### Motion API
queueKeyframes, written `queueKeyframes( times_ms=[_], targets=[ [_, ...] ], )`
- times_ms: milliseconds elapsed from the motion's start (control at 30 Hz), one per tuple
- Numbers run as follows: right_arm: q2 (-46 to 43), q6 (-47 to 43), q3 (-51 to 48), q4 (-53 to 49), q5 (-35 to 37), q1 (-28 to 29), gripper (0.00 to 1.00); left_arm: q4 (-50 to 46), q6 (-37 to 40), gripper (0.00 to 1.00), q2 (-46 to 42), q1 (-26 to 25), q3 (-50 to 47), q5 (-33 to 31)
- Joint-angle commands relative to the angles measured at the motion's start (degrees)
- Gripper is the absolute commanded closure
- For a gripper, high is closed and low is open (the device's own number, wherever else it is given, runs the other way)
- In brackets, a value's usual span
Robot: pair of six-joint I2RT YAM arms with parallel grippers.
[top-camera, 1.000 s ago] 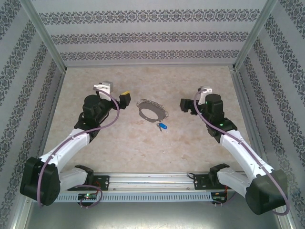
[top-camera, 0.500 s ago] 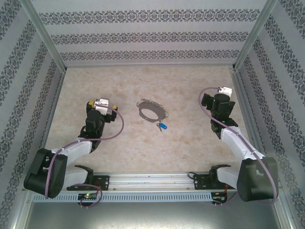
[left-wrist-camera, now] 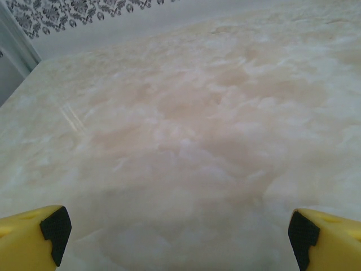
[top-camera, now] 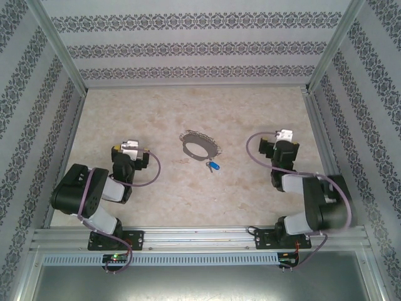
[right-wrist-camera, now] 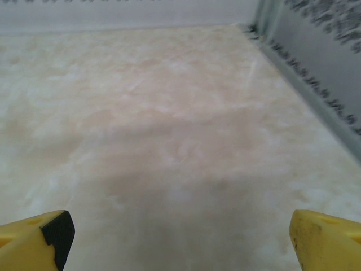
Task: Put the keys on the keyring
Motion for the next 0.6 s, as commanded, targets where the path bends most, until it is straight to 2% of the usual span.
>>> queueKeyframes(
  times_ms=[0,33,133,267,367,567],
  targets=[
    [2.71,-4.90,-2.81,16.25,-4.26,1.84,0.02,3.47,-3.14,0.00,-0.88,2.21,1.40,7.18],
    [0.96,-4.90,-2.34,12.75,-5.58,1.46,0.02,-0.40,-3.39,0.00,-2.09,3.05,2.48,9.21],
    [3.50,-4.32,-1.87,15.98,-9.21,0.20,0.02,-6.52,-4.36,0.00,-1.66,4.78,6.18,12.26],
    [2.42,-1.75,2.42,6.67,-11.50,-2.33,0.02,-14.54,-6.81,0.00,-1.64,7.63,10.27,16.02],
    [2.73,-1.31,3.16,6.10,-11.94,-2.76,0.02,-14.79,-7.87,0.00,-1.33,8.71,10.83,16.77],
    [2.42,-1.87,2.79,6.54,-9.96,-1.74,0.02,-15.51,-8.63,0.00,-1.35,8.66,11.07,14.43]
  ],
)
